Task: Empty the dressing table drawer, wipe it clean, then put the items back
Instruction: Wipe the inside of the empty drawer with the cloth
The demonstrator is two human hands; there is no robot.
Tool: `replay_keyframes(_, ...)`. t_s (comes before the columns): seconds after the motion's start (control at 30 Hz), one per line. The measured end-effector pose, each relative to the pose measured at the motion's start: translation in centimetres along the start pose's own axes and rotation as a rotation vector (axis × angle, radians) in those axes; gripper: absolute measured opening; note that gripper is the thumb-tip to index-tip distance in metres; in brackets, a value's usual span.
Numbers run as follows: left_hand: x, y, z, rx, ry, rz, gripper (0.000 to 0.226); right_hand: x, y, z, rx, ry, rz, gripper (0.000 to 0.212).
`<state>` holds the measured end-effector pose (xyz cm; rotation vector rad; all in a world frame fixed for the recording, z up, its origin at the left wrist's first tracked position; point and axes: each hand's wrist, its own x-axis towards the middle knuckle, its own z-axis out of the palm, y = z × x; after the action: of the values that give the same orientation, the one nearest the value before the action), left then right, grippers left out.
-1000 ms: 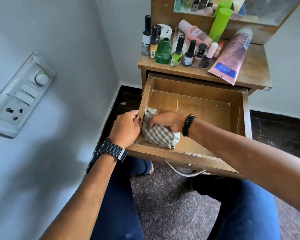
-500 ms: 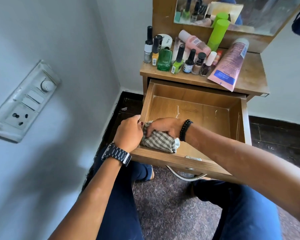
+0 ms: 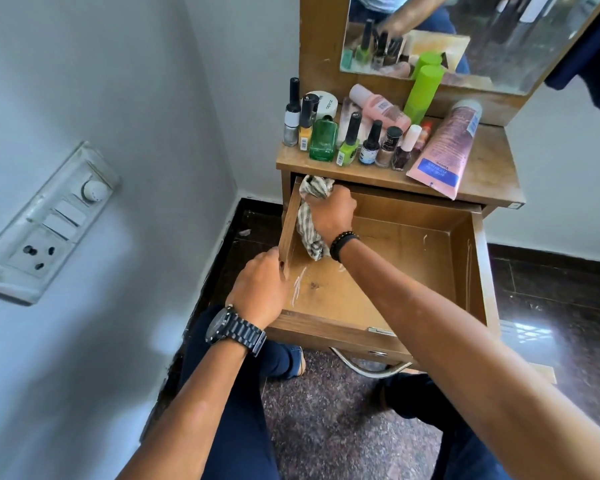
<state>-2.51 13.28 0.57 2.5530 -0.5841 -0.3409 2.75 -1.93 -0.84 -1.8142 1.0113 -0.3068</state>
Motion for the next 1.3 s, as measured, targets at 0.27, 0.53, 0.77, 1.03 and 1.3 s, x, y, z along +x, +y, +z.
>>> replay_keyframes(0.27, 0.0, 0.1, 0.1, 0.035, -0.01, -0.017, 0.035, -0.2, 1.4, -2.9, -0.434, 0.077, -0.264, 0.031)
replay_keyframes(0.53, -0.1, 0.1, 0.2, 0.051, -0.007, -0.036, 0.035, 0.8, 5.1, -11.9, -0.455, 0.336, 0.002, 0.033)
replay_keyframes(0.77, 0.0, 0.0, 0.1, 0.036, -0.013, -0.026, 0.036, 1.8, 5.3, -11.1, 0.151, 0.331, 0.359, 0.04)
replay_keyframes(1.03, 0.1, -0.6, 0.4, 0.01, -0.005, -0.008, 0.024, 3.6, 3.7, 0.9, 0.703, -0.269, 0.445, 0.04)
replay_keyframes(1.3, 0.1, -0.3, 0.2, 0.003, -0.007, -0.007, 0.032, 2.2, 2.3, -3.9, 0.686, -0.107, 0.412, 0.047)
